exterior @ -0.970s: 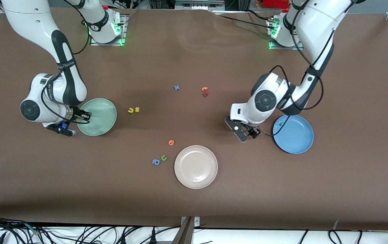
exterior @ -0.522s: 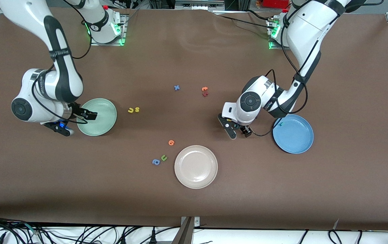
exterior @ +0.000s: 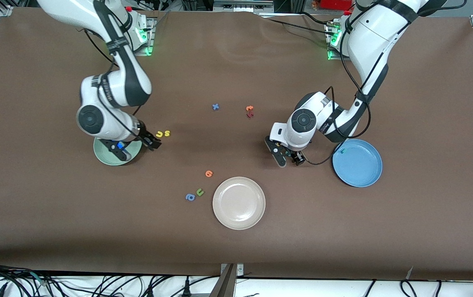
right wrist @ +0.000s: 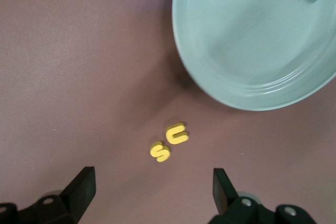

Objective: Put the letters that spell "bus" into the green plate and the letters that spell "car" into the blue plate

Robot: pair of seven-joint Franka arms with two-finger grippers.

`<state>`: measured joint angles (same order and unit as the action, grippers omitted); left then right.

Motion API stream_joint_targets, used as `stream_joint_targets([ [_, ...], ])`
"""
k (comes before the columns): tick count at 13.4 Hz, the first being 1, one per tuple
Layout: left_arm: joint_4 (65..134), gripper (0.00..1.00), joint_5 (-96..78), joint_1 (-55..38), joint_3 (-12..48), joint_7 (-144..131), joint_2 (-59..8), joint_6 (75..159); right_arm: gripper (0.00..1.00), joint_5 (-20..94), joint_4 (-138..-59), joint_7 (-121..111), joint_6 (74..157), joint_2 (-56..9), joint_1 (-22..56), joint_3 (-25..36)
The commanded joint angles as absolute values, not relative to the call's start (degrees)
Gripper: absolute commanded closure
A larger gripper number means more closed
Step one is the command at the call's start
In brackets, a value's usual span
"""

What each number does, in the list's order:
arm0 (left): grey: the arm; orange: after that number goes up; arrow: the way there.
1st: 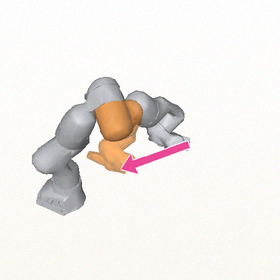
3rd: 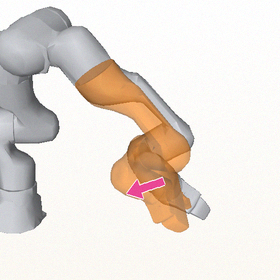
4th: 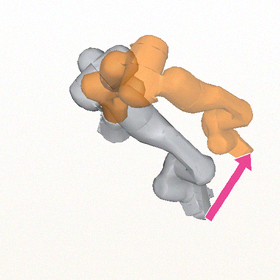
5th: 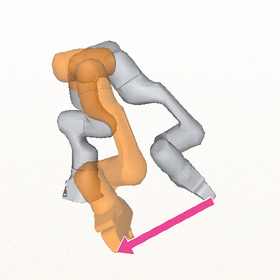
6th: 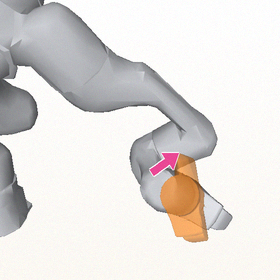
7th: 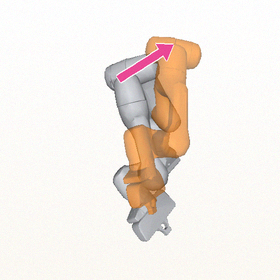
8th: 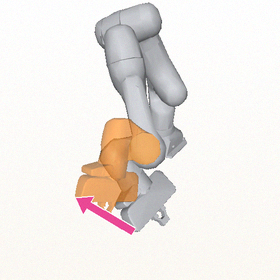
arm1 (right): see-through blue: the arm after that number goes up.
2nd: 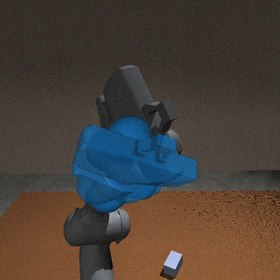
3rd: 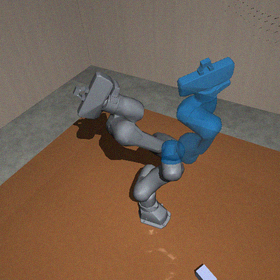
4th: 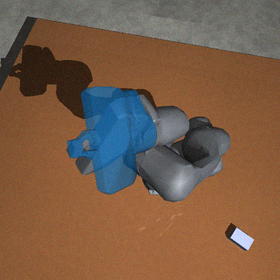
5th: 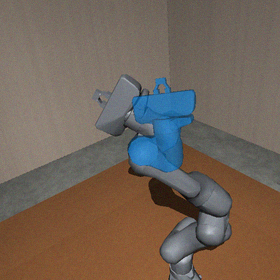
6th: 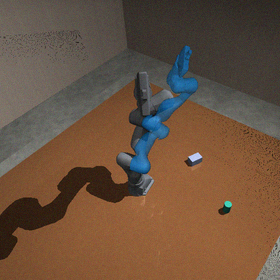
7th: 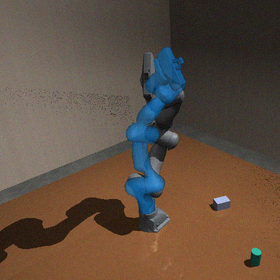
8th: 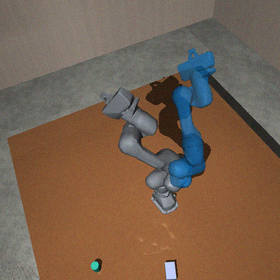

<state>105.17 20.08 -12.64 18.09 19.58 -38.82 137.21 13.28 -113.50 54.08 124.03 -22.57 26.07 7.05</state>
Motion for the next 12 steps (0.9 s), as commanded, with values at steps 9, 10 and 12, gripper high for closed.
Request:
stream_joint_targets([
  [9, 105.21, 0.86, 24.52, -12.83, 18.02, 18.37, -39.38, 138.69, 0.02, 13.62, -115.22, 58.45, 129.37, -23.99, 27.95, 6.68],
  [10, 105.12, 0.86, 24.43, -12.75, 17.93, 17.85, -39.11, 138.26, 0.02, 13.62, -115.22, 58.45, 129.37, -23.99, 27.95, 6.68],
  [12, 105.12, 0.86, 24.43, -11.96, 18.02, 17.84, -38.32, 137.9, 0.02, 13.62, -115.22, 58.45, 129.37, -23.99, 27.95, 6.68],
])
